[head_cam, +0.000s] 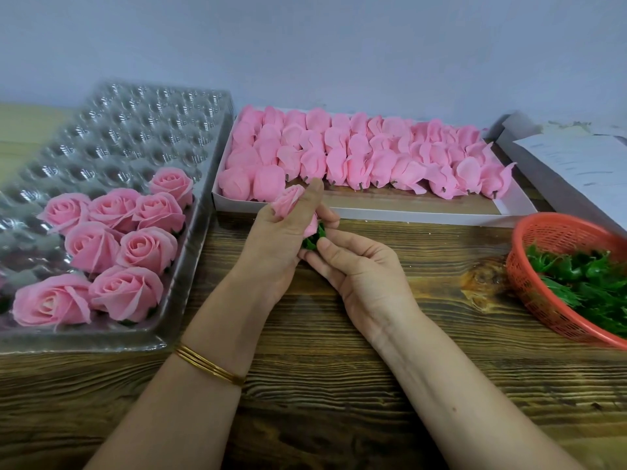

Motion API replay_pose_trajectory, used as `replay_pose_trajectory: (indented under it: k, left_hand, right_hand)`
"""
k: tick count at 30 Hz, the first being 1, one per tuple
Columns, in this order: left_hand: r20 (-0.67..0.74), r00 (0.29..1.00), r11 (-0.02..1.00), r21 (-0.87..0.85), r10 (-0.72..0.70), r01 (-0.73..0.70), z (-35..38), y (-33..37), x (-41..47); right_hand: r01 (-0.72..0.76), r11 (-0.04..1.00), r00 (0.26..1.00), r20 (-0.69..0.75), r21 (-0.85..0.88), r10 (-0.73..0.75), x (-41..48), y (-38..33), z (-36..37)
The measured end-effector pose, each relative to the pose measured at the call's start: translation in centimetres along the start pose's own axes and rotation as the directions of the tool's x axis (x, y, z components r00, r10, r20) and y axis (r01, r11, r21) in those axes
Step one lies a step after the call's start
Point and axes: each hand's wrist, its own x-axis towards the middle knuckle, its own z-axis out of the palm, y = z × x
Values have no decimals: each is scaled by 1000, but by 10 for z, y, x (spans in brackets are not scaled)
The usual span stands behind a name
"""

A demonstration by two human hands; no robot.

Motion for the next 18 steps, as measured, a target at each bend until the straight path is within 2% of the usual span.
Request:
replay_pose_trajectory:
  k: [12,18]
  left_hand:
    - [2,998,998,15,62,-62,3,-3,0]
    - [-9,999,997,-63,37,-38,1,-4,3]
  right_hand:
    - [120,992,993,-4,-34,-120,1,3,1]
    - [22,996,1000,14,86,-24,0,-1,2]
